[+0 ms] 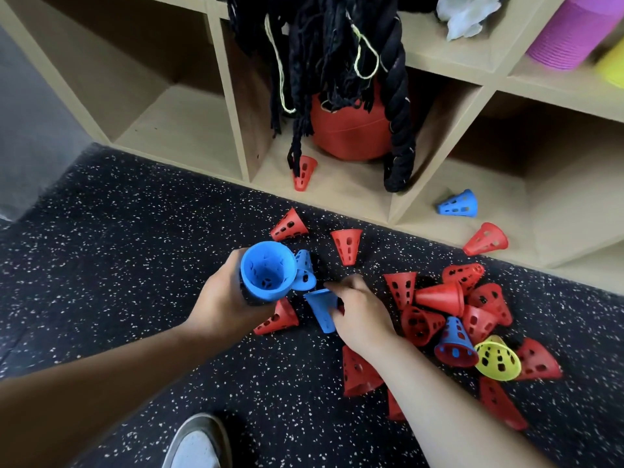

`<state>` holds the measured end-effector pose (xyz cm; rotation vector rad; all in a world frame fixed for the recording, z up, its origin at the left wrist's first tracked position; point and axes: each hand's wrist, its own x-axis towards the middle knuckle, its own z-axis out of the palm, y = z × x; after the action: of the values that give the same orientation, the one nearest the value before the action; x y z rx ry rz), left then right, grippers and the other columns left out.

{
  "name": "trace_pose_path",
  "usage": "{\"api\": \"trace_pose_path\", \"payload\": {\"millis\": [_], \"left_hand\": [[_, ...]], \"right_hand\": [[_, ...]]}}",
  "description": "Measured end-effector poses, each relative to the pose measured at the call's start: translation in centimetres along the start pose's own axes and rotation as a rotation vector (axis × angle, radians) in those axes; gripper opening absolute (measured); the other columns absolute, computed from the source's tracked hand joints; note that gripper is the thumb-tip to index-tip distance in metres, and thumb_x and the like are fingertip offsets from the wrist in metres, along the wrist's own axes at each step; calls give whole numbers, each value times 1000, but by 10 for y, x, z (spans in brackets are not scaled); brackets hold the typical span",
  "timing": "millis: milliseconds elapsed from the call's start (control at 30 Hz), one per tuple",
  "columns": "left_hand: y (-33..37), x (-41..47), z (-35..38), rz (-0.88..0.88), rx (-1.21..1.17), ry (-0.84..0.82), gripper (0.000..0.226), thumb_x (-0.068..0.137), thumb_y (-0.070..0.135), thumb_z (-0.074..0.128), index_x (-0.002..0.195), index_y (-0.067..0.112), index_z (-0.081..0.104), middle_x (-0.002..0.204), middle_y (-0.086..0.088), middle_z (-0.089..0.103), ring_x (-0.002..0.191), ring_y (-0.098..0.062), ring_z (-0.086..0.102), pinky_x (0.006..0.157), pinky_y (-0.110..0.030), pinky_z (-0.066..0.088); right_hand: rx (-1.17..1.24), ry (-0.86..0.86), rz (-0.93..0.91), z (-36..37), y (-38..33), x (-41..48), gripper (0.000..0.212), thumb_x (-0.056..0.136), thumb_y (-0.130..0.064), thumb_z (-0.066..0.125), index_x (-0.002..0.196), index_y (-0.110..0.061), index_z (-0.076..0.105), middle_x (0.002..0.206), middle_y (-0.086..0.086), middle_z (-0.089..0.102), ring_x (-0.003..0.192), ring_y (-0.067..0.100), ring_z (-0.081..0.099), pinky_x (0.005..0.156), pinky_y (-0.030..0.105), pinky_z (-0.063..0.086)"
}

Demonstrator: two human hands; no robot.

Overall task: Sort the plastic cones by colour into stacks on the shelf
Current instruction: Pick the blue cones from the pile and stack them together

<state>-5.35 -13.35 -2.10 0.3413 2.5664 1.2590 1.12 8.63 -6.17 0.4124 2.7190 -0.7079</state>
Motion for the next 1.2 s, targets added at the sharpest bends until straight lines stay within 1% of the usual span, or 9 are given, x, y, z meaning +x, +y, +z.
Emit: {"api": "trace_pose_path", "payload": {"millis": [200,300,400,500,667,800,933,1067,1200], "left_hand": [[2,12,17,20,56,-60,63,68,22,85,113,42,46,99,21,62,93,12,57,68,-4,42],[6,19,25,20,52,-92,62,68,23,85,113,42,47,100,21,61,93,6,59,72,-10,44],[7,24,32,26,42,-109,61,67,22,83,111,45,47,99,20,63,91,6,59,72,-14,46],[9,29,35,33,56,-133,62,67,18,83,113,41,48,99,18,63,90,4,60,73,-17,48],[17,29,44,74,71,-177,65,67,23,84,114,43,45,101,20,62,94,10,57,69,-3,42],[20,24,51,109,42,-205,63,66,25,85,115,38,48,99,20,63,92,4,60,72,-9,45],[18,20,49,134,-9,-173,63,66,23,86,118,32,51,101,19,63,92,3,62,76,-13,47],[10,20,34,81,-17,-101,66,65,17,86,117,36,51,100,22,63,95,9,59,71,-4,42],[-3,24,19,7,-30,-48,67,66,13,87,117,37,51,97,20,64,89,10,59,66,-3,44]], "right_hand": [[-18,88,23,12,6,6,27,90,-16,59,113,-27,66,121,-2,49,101,26,61,78,34,50],[51,120,18,12,13,-2,18,91,-19,62,108,-20,67,117,-4,55,100,22,61,82,34,50],[229,338,-18,-1,19,-19,6,90,-18,69,94,-18,66,97,-9,63,84,10,62,74,24,47],[409,572,16,-27,18,-43,11,87,-16,73,89,-24,66,86,-16,67,80,1,62,73,10,44],[584,795,-114,-76,-3,-77,11,87,-11,72,89,-20,67,85,-10,67,78,7,63,67,9,45],[463,733,-362,-78,-17,-73,9,82,-4,77,87,-10,71,91,-4,66,79,9,63,66,22,50],[494,606,-501,-63,-23,-61,19,80,-12,81,98,-10,76,107,-3,67,93,14,66,62,26,54],[594,659,-276,-51,-16,-37,16,84,-9,75,98,-17,76,99,-12,67,81,13,64,57,22,51],[446,507,-53,-19,-2,5,17,82,-16,76,97,-25,75,92,-19,65,78,2,60,66,10,44]]}}
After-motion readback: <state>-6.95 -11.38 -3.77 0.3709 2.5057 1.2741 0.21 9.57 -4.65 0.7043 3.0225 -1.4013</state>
